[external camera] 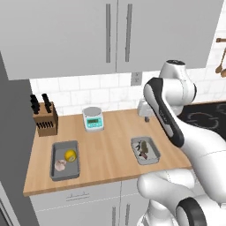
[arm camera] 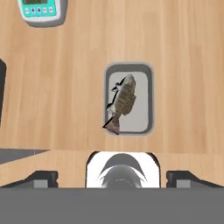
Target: Take the meat container that has the fish and place it on the second highest rack of the freezer. Then take the vegetable container that has the lemon and garlic and place it on the highest rack of the freezer.
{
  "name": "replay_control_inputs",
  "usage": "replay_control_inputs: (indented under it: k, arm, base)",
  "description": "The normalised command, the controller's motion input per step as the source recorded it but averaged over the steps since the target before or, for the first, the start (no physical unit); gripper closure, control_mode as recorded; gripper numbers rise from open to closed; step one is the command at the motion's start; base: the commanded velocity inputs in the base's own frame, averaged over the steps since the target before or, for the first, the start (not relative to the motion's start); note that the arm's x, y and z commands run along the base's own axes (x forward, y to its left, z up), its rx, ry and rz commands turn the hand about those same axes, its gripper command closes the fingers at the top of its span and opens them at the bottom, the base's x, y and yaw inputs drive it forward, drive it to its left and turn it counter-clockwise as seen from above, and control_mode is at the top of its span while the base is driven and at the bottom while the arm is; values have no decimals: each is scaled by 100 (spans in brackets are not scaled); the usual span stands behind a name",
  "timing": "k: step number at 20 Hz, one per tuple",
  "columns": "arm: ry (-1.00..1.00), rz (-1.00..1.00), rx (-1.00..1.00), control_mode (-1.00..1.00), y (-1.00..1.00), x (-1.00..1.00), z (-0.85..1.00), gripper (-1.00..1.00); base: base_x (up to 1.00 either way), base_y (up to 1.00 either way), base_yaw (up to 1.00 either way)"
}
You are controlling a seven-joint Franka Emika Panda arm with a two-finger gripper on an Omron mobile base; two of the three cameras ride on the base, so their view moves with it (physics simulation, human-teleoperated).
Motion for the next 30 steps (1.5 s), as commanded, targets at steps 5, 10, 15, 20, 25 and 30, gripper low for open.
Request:
replay_control_inputs:
  k: [5, 10, 15, 20, 25, 30]
  arm:
    - [15, 0, -5, -100, -2, 6, -19, -100]
    - [3, 0, -8, -100, -28, 2, -69, -100]
    - [-14, 0, 4, -100, -21, 0, -46, -100]
    - [-5, 0, 18, -100, -21, 9, -38, -100]
    - [-1, -15, 8, -100, -15, 28, -51, -100]
    - [1, -19, 0, -100, -19, 31, -66, -100]
  base:
    - [0, 0, 0]
    - [0, 0, 0]
    - [0, 0, 0]
    - [0, 0, 0]
    - [0, 0, 0]
    - [0, 0, 0]
